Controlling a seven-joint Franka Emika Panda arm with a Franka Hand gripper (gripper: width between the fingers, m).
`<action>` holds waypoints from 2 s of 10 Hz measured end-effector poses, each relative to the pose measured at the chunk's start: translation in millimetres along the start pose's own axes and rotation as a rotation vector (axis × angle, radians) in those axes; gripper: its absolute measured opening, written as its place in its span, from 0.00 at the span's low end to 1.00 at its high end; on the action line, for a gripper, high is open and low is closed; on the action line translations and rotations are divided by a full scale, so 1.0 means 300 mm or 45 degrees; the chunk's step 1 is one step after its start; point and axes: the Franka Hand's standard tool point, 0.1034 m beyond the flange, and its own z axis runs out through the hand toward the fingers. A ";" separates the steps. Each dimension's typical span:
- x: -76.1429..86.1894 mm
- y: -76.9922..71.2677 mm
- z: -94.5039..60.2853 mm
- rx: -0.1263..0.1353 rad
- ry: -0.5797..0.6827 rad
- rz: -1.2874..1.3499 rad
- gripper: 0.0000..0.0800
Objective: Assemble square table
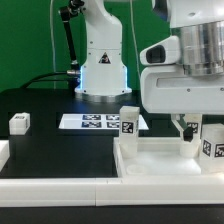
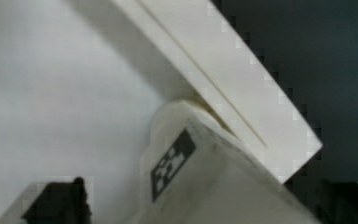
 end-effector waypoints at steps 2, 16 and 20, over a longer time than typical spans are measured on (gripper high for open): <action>0.005 0.005 -0.003 -0.031 0.006 -0.364 0.81; 0.015 0.002 -0.012 -0.095 0.063 0.077 0.36; 0.010 0.017 -0.012 -0.008 0.008 0.860 0.36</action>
Offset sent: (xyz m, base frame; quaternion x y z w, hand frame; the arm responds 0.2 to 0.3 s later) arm 0.0118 0.0029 0.0110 -0.0362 0.0343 -0.4617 0.8856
